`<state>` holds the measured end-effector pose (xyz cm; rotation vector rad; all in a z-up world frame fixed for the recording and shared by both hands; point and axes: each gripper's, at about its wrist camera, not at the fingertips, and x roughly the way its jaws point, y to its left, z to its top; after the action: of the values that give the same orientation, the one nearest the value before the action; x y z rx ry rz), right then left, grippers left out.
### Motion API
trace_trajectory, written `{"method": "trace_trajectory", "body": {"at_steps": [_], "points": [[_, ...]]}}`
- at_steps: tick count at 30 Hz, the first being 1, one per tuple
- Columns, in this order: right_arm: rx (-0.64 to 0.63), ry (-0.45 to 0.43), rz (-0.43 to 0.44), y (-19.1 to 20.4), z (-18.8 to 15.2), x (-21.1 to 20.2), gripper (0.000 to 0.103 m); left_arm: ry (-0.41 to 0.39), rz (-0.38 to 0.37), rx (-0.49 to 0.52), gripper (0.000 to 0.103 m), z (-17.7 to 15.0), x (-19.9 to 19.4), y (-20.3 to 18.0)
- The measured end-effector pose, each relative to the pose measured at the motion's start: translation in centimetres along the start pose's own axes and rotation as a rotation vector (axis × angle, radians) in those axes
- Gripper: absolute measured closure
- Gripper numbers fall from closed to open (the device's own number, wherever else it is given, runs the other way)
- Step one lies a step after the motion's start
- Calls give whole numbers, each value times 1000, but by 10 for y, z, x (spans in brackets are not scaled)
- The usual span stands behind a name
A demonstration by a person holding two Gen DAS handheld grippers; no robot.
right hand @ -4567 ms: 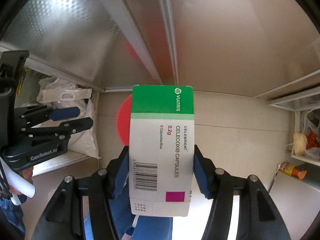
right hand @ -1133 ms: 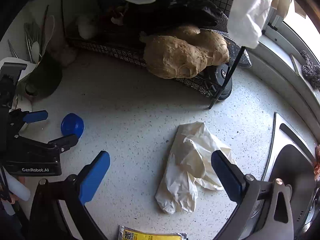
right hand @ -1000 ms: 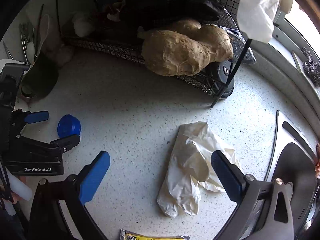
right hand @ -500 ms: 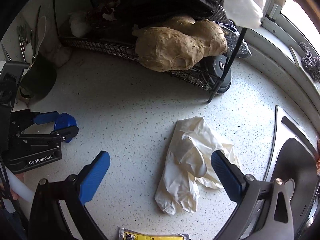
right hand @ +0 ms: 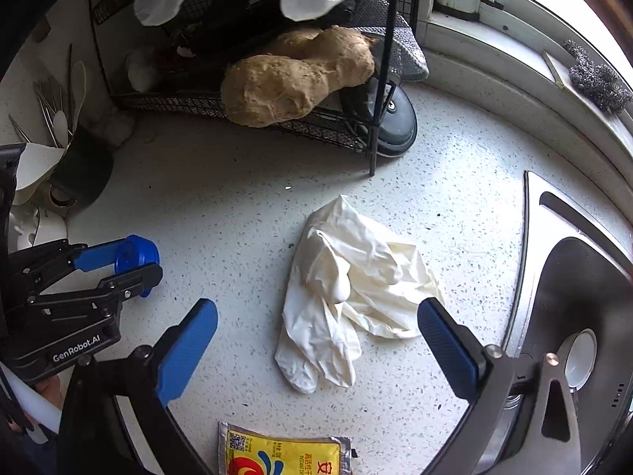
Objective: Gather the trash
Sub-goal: 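Close the right gripper on the white gloves while the left gripper holds the cap, then carry the cap and gloves down over the red bin with both tools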
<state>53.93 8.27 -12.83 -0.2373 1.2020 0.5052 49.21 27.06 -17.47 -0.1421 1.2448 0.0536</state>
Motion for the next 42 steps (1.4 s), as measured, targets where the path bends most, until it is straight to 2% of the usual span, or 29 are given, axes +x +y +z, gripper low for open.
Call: {"method": "trace_trajectory", "body": {"at_steps": [7,8,9,11,12,13,14,15,16,17,21,26,31,37,38,42], "points": [[-28,29,18,-9,11,16,2,10,1,16,60,8,1,-4],[-30,34,26,-9,13,19,5,16,3,15,60,9,6,-2],[-31,39,31,-7,14,23,11,19,6,14,60,10,8,-2],[-35,61,50,-9,14,27,37,22,13,14,60,10,8,-3],[-39,70,42,-10,14,30,45,21,20,19,60,10,9,-4],[-45,76,28,-11,12,32,58,18,34,27,60,8,8,-6],[-46,74,27,-12,12,33,67,17,48,34,60,7,8,-9],[-51,69,30,-14,10,31,71,16,54,33,60,6,7,-12],[-62,64,29,-15,9,30,85,16,52,29,60,4,3,-10],[-70,64,35,-17,8,29,92,17,52,25,60,0,3,-10],[-63,59,95,-25,-4,17,98,4,37,14,60,-9,-4,-32],[-35,-9,86,-51,-39,-30,98,-34,10,47,60,-24,-26,-69],[8,-63,57,-80,-81,-78,98,-85,-6,109,60,-46,-55,-125],[56,-131,14,-106,-155,-139,98,-132,-27,181,60,-99,-102,-193],[64,-138,10,-99,-166,-141,98,-141,-30,194,60,-109,-108,-204],[95,-187,-3,-110,-236,-182,98,-171,-40,235,60,-161,-136,-244]]}}
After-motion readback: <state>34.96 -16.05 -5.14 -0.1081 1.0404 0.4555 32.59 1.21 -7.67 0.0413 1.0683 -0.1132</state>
